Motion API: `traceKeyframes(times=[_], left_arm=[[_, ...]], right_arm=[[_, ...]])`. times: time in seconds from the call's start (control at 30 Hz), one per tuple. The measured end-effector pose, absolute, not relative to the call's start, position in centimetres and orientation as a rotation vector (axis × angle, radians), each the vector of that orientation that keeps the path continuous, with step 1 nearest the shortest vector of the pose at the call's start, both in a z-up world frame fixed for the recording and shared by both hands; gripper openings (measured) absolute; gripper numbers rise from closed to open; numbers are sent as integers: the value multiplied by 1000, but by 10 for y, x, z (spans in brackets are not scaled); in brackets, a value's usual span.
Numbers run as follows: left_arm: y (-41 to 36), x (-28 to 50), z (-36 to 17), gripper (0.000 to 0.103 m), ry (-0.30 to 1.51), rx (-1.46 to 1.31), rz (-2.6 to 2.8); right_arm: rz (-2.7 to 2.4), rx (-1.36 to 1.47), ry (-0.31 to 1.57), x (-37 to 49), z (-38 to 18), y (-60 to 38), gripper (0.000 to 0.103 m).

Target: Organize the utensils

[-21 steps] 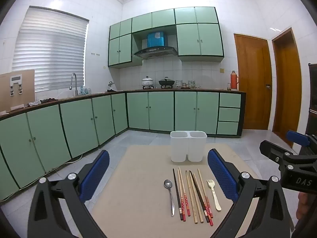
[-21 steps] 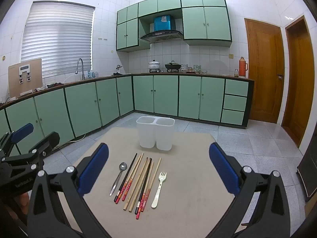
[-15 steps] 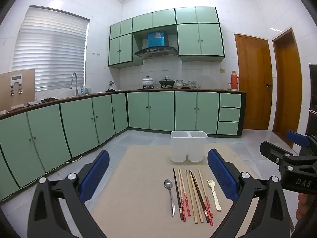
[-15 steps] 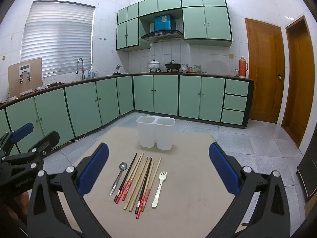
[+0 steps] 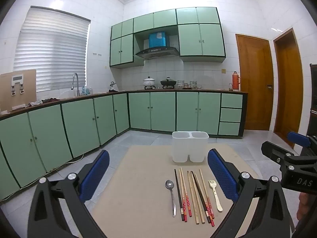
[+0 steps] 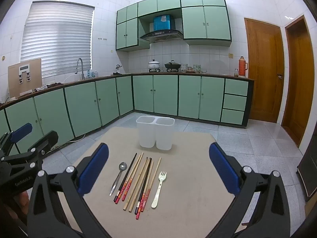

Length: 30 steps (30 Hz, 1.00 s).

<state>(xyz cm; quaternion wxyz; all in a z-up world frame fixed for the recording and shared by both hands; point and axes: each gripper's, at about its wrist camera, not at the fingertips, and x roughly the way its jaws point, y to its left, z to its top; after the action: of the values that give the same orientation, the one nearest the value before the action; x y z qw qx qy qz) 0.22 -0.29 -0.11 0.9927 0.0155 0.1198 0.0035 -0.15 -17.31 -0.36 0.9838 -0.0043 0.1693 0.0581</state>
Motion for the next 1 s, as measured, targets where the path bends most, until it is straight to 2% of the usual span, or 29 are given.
traceKeyframes(times=[1.0], left_arm=[[-2, 2, -1, 97, 238, 37, 10]], right_arm=[[117, -7, 340, -2, -3, -173, 98]])
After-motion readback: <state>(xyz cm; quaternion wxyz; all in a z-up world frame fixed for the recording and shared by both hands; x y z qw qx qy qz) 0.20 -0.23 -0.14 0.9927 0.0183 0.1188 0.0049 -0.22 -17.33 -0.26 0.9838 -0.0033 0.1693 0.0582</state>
